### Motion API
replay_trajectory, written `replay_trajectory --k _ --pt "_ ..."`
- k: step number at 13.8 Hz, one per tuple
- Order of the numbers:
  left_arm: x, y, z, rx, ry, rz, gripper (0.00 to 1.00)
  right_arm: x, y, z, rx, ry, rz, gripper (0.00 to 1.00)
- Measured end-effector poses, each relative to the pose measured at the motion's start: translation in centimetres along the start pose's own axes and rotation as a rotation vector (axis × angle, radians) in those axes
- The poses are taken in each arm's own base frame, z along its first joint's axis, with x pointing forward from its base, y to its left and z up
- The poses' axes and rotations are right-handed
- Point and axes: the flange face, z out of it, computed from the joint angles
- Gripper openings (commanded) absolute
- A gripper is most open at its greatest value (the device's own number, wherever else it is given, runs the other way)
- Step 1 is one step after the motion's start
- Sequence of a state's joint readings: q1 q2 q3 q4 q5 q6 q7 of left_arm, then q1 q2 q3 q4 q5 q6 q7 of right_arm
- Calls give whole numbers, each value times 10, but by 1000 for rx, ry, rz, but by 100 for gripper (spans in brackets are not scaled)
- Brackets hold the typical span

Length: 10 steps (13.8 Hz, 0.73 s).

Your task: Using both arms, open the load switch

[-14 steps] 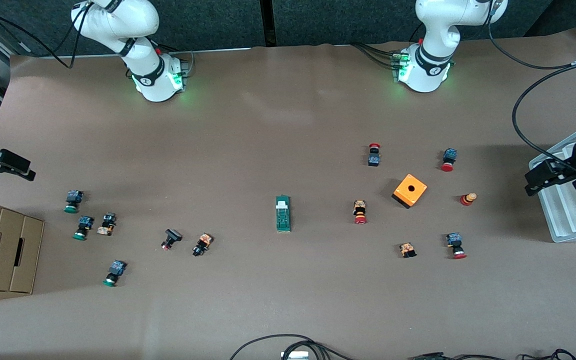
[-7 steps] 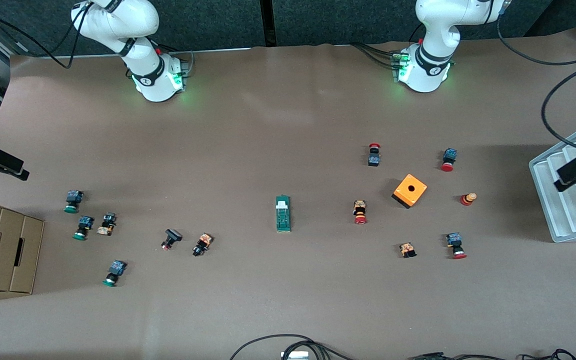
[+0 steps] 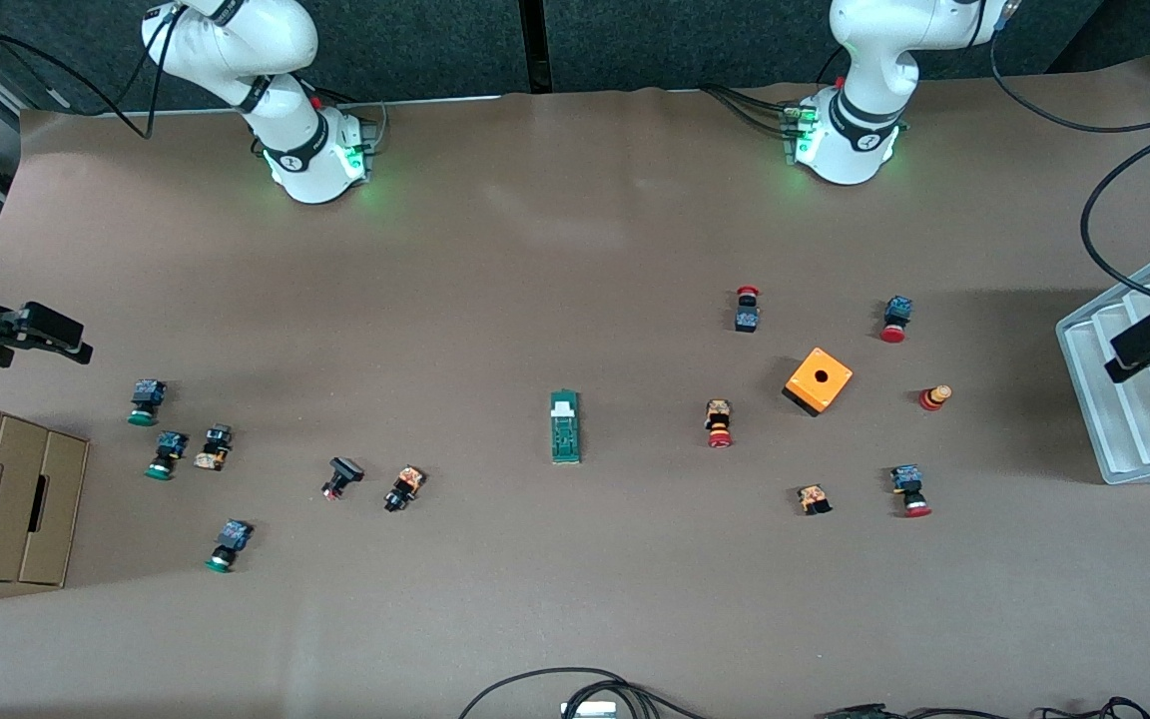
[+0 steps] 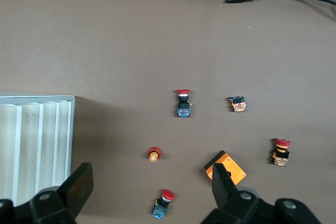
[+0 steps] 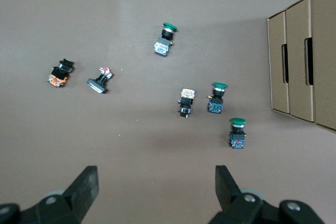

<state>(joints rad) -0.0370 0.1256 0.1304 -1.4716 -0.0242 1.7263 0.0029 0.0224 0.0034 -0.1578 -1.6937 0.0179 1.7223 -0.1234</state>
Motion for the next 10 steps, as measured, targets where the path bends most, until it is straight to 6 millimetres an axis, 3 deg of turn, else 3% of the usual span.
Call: replay_trajectory --k 4,10 --pt "-1 1 1 -1 -9 2 100 3 -15 5 1 -12 -27 99" --pt "-5 2 4 -3 -45 2 100 6 -15 22 2 -61 -26 99"
